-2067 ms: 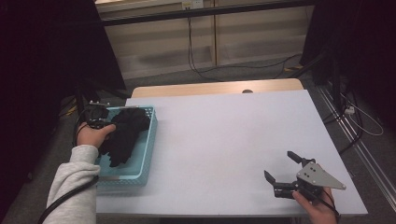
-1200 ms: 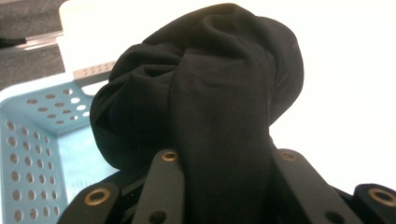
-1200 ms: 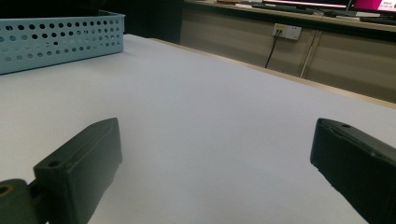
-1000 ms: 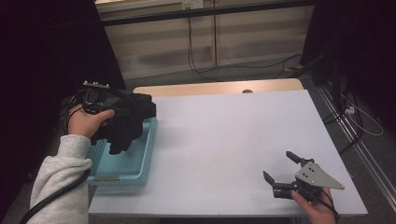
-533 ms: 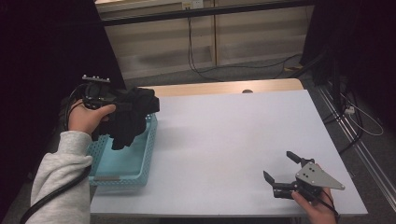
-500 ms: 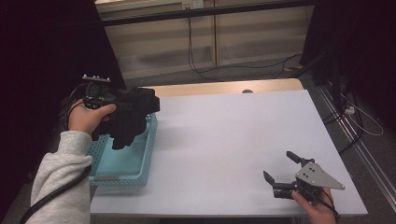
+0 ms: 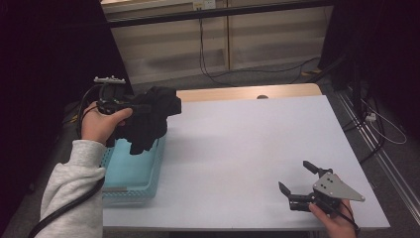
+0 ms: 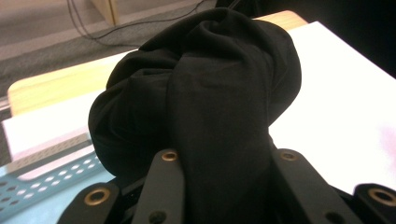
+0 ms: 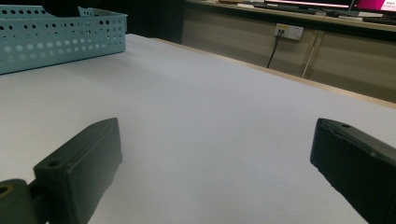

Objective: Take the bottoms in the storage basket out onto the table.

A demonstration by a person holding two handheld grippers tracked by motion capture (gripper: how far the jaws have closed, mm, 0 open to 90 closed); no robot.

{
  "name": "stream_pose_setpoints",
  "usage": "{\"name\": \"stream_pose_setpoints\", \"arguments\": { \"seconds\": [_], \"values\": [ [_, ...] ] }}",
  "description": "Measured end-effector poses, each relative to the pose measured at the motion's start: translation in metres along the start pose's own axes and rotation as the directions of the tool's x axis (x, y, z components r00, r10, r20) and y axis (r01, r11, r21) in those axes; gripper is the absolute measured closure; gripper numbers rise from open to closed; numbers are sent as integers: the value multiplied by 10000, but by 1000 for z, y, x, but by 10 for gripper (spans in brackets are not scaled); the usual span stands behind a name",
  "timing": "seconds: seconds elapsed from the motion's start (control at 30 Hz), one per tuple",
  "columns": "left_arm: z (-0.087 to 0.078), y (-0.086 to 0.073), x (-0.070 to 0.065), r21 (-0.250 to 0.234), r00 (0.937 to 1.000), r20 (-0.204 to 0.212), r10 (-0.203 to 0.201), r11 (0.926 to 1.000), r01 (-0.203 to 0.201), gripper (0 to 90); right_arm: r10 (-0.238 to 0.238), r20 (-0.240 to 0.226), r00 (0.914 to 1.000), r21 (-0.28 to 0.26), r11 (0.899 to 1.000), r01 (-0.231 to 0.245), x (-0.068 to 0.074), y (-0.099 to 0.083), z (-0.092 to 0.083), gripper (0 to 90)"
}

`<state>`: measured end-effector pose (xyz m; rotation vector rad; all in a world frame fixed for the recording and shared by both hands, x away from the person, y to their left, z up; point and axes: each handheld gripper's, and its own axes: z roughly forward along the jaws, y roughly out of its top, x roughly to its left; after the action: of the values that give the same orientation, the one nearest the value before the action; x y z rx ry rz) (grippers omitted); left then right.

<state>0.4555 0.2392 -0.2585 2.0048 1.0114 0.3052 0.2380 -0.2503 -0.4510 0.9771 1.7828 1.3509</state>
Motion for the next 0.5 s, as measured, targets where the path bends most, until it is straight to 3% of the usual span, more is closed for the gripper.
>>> {"name": "stream_pose_setpoints", "arguments": {
  "seconds": [0.5],
  "values": [
    [27,2,-45,-134,9916,978,848,9964,-839,749,5,19,10000,23,10000,-5,-1,0,0,12]
  ]
}}
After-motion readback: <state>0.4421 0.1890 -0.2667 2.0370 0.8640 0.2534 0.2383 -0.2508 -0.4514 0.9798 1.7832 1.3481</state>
